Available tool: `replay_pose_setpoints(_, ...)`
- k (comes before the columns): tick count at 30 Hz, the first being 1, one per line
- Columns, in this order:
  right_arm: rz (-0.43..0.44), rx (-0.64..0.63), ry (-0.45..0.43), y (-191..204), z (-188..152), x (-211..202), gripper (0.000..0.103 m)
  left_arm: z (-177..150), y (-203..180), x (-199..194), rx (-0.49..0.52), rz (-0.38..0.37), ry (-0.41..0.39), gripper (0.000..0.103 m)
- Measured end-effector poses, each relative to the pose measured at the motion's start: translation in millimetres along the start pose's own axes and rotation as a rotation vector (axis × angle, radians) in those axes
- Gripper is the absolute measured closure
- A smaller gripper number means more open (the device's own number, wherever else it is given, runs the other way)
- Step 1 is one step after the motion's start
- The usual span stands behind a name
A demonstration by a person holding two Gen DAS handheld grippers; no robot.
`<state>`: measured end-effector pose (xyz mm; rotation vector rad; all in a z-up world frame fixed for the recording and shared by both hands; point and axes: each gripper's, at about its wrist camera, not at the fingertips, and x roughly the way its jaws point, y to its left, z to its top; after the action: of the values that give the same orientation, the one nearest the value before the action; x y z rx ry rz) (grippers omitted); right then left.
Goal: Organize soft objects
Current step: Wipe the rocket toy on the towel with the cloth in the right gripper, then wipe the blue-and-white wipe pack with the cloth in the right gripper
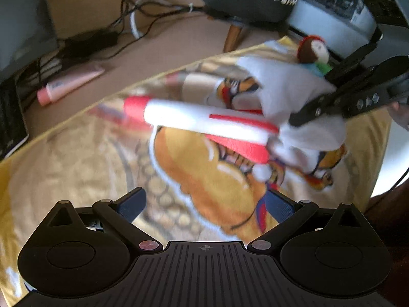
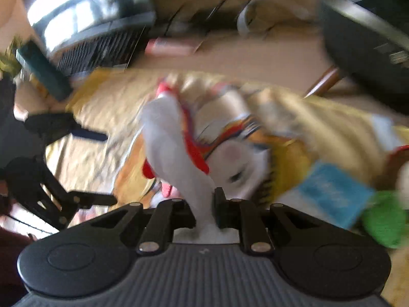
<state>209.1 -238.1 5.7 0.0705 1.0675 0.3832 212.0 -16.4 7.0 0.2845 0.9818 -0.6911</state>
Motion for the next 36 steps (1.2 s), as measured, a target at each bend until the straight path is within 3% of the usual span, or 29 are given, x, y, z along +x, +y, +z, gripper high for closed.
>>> replay_pose_setpoints(5, -0.161, 0.101, -0.151, -44.7, -3.8, -53.1, 0.088, 22.3, -0.3, -5.4, -0.052, -0.076, -0.072, 0.001)
replay_pose_setpoints(8, -0.248, 0.19, -0.133, -76.1, -15.2, -55.8, 0.088, 35.2, -9.1, -1.0, -0.065, -0.121, -0.09, 0.001)
replay_pose_setpoints(11, -0.255, 0.232, -0.094, -88.8, -28.3, -47.5, 0.088, 44.8, -26.4, 5.7, -0.025, -0.148, -0.095, 0.001)
replay_pose_setpoints(13, -0.257, 0.229, -0.074, -87.7, -34.8, -37.6, 0.088, 49.3, -43.7, 10.4, 0.039, -0.117, -0.089, 0.001)
replay_pose_setpoints(17, -0.149, 0.256, -0.084, -77.7, -34.1, -33.9, 0.088, 53.8, -66.5, 17.8, 0.12, -0.067, -0.065, 0.001)
replay_pose_setpoints(21, -0.042, 0.17, -0.097, -46.6, -18.3, -21.1, 0.088, 49.9, -67.9, 18.1, 0.118, -0.074, -0.058, 0.001)
replay_pose_setpoints(26, 0.004, 0.069, -0.143, -16.6, -3.4, -24.0, 0.088, 47.5, -68.2, 19.0, 0.128, -0.033, -0.052, 0.001)
replay_pose_setpoints(29, 0.12, 0.078, -0.172, -15.4, 7.4, -30.7, 0.088, 45.2, -69.7, 27.0, 0.142, -0.004, -0.032, 0.001)
replay_pose_setpoints(31, 0.19, 0.12, -0.136, -21.9, 11.6, -23.5, 0.084, 42.9, -69.7, 35.0, 0.14, 0.001, -0.011, 0.001)
replay_pose_setpoints(36, 0.176, 0.155, -0.048, -28.5, 2.4, -7.3, 0.084, 38.4, -69.8, 42.0, 0.14, 0.007, 0.008, 0.001)
